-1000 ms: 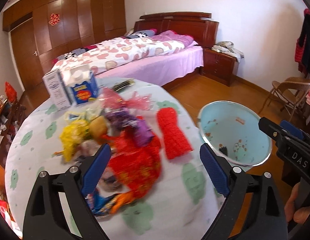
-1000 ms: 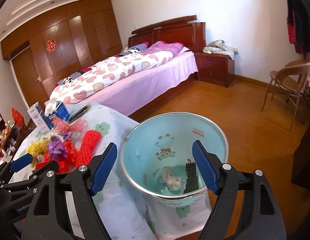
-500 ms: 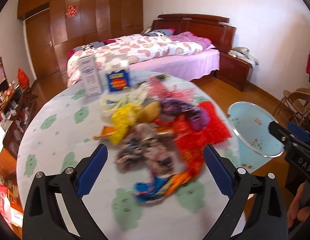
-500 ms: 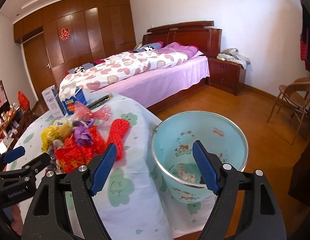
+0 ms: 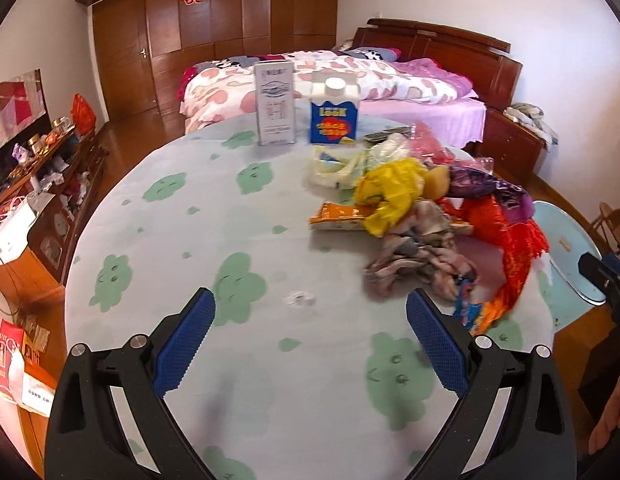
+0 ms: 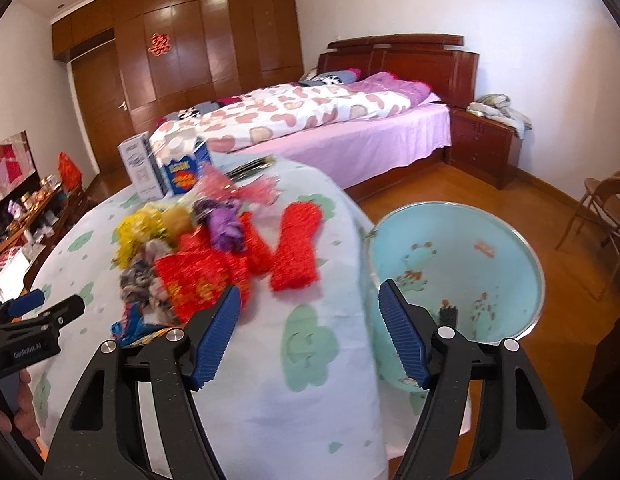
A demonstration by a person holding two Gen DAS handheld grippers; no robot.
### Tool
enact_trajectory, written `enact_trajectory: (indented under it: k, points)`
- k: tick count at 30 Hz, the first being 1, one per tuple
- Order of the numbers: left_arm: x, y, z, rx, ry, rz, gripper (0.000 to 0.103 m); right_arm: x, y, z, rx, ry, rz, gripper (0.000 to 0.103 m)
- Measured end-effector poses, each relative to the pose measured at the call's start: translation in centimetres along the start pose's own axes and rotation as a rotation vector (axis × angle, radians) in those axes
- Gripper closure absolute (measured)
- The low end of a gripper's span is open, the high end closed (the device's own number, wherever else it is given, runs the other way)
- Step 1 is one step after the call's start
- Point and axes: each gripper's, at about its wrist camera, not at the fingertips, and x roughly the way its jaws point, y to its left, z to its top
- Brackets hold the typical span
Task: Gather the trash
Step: 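Move both open tools back toward the trash pile on the table, then grasp the red-orange wrapper with the left tool while the right tool grasps the red mesh net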
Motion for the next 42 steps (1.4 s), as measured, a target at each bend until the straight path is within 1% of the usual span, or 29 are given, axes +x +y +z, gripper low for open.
enact_trajectory:
  k: [6,8,9,11,14,17,20,21,22,26,27,28,29,31,32,33,34,37,39,42]
  points:
    - [-0.1,1.1,-0.2,-0.020,-0.005,-0.003,0.009,1.2,2.3,-0.8,-0.025,0.048,0.064,0.033]
    - [-0.2,1.0,-0.3,-0.016,-0.007,-0.007,0.009,1.5,2.6,-0.8,-0.033,0.049,0.063,0.037]
    - [-0.3,0.9,-0.4,-0.010,-0.009,-0.014,0.009,1.5,2.3,-0.7,-0.030,0.040,0.049,0.037]
    - [-0.5,0.5,-0.5,0.008,-0.017,-0.036,0.009,1.8,1.8,-0.4,-0.008,0.037,0.039,0.038]
    - [-0.9,-0.8,-0.6,0.052,-0.033,-0.100,0.013,1.9,0.3,-0.1,0.027,0.036,0.020,0.043]
    - [-0.9,-2.8,-0.8,0.120,-0.038,-0.171,0.017,1.8,-0.9,0.4,0.037,0.044,0.011,0.046]
    - [0.0,-5.2,-1.2,0.163,0.005,-0.241,0.020,0.9,-1.6,0.7,0.030,0.033,-0.007,0.046]
    - [0.2,-5.8,-1.3,0.170,0.018,-0.255,0.023,0.7,-1.8,0.8,0.029,0.031,-0.009,0.046]
    - [0.6,-6.5,-1.4,0.183,0.033,-0.270,0.024,0.4,-2.0,0.8,0.030,0.027,-0.012,0.046]
    - [2.3,-9.0,-1.9,0.230,0.081,-0.258,0.026,-0.1,-2.5,0.9,0.038,0.018,-0.015,0.046]
    - [2.7,-9.4,-2.0,0.235,0.090,-0.253,0.034,-0.1,-2.6,0.9,0.038,0.018,-0.015,0.046]
    - [3.0,-9.7,-2.1,0.243,0.102,-0.245,0.043,-0.1,-2.6,0.9,0.038,0.019,-0.013,0.046]
    - [3.3,-9.9,-2.3,0.246,0.115,-0.246,0.046,-0.1,-2.6,0.9,0.039,0.020,-0.013,0.046]
    - [3.3,-9.6,-2.3,0.239,0.111,-0.263,0.057,0.0,-2.6,0.9,0.042,0.024,-0.012,0.046]
    - [3.2,-9.6,-2.3,0.245,0.105,-0.267,0.059,0.1,-2.5,0.8,0.043,0.026,-0.011,0.046]
    - [3.0,-9.4,-2.3,0.248,0.097,-0.265,0.065,0.2,-2.6,0.8,0.043,0.028,-0.011,0.046]
    - [2.7,-9.2,-2.3,0.251,0.084,-0.269,0.069,0.3,-2.7,0.8,0.046,0.032,-0.011,0.046]
    - [1.8,-8.2,-2.1,0.255,0.064,-0.303,0.073,0.6,-2.7,0.9,0.050,0.033,-0.012,0.046]
    - [0.4,-7.3,-2.2,0.269,0.041,-0.325,0.075,0.8,-2.8,1.0,0.051,0.033,-0.012,0.046]
    - [-1.6,-5.8,-2.0,0.263,0.014,-0.374,0.075,1.4,-2.9,1.6,0.054,0.028,-0.003,0.046]
